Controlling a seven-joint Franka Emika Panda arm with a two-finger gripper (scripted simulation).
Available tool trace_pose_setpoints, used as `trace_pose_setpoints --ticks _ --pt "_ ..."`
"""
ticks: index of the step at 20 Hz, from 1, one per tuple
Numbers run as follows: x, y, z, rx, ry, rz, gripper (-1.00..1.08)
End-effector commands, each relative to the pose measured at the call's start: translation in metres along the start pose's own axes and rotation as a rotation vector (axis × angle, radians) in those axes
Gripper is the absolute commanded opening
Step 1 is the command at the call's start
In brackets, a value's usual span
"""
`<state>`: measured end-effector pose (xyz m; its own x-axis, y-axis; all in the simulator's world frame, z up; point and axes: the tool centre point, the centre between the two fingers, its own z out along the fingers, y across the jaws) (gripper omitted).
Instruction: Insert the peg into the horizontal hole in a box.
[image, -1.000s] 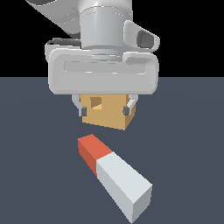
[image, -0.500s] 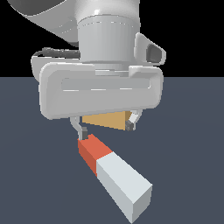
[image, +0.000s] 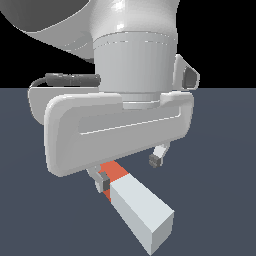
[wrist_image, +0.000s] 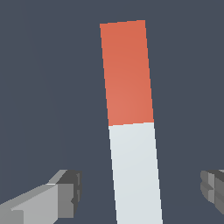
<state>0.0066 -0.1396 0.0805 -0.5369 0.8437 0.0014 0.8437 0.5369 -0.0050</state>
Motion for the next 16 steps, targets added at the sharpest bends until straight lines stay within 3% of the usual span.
trace_pose_setpoints --ticks 1,16 --pt "-0.006 0.0 0.004 -0.002 -0.001 -0.035 1.0" --pt "-0.014 0.001 0.018 -0.005 -0.001 -0.081 1.0"
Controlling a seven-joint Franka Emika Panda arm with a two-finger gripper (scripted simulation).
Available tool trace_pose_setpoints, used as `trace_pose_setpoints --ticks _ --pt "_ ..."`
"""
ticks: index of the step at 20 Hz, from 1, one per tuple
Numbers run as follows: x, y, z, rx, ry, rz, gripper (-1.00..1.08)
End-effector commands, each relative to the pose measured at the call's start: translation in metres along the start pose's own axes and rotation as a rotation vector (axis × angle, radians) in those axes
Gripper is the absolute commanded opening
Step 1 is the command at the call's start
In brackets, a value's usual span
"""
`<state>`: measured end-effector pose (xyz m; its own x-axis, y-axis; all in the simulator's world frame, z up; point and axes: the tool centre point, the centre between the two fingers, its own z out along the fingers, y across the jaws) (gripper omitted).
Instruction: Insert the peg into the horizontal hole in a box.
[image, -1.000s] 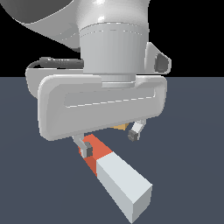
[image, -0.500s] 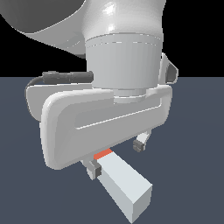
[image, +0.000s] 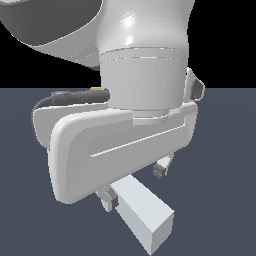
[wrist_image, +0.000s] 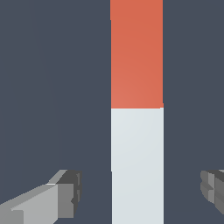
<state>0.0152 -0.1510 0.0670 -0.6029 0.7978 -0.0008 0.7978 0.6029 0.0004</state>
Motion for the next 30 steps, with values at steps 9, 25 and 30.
trace_pose_setpoints --ticks 9,25,30 --pt "0.001 0.0 0.043 0.0 0.001 -0.005 1.0" --pt "0.0 0.001 0.046 0.001 0.002 -0.005 -1.0" --pt "0.004 -0.002 0.044 0.0 0.001 0.019 -1.0"
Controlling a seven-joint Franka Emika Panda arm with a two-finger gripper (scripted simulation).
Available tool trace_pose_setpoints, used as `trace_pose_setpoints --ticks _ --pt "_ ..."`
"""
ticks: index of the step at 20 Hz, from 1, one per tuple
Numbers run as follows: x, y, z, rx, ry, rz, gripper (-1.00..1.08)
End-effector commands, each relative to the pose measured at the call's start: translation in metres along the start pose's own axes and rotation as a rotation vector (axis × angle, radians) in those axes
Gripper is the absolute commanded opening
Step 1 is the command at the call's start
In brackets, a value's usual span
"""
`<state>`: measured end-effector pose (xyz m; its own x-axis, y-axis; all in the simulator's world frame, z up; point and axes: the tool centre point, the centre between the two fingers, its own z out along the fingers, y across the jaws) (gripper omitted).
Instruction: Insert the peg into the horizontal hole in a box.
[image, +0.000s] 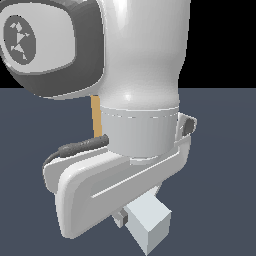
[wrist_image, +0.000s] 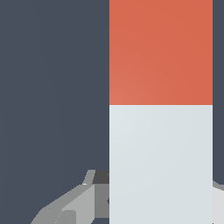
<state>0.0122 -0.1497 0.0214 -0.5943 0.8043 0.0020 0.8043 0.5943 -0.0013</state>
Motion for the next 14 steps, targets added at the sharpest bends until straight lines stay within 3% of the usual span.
trace_pose_setpoints --ticks 1,14 --pt "0.002 -0.002 -0.002 -0.001 -0.001 0.018 -1.0" --pt "0.043 -0.028 -0.019 -0.002 -0.001 0.266 -1.0"
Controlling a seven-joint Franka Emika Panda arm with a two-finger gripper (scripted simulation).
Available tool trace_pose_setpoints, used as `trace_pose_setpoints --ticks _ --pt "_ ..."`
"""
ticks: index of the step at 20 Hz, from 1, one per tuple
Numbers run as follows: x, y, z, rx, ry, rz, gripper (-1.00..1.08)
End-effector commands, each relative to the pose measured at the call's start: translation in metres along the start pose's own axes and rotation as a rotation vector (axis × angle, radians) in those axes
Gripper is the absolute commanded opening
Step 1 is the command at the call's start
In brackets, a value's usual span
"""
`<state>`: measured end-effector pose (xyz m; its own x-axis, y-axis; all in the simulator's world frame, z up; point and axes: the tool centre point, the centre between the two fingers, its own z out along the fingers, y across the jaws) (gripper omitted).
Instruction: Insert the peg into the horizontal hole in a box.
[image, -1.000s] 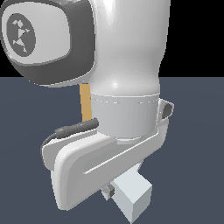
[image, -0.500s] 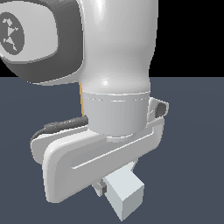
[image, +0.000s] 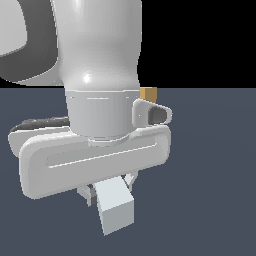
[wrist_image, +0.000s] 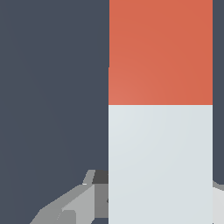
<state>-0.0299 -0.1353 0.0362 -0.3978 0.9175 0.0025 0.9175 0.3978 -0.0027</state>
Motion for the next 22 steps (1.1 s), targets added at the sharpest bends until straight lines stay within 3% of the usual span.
trace_pose_setpoints --ticks 1,22 --pt "0.009 -0.007 -0.006 -0.003 -0.002 0.066 -1.0" --pt "0.098 -0.042 -0.04 -0.004 0.0 0.561 -1.0"
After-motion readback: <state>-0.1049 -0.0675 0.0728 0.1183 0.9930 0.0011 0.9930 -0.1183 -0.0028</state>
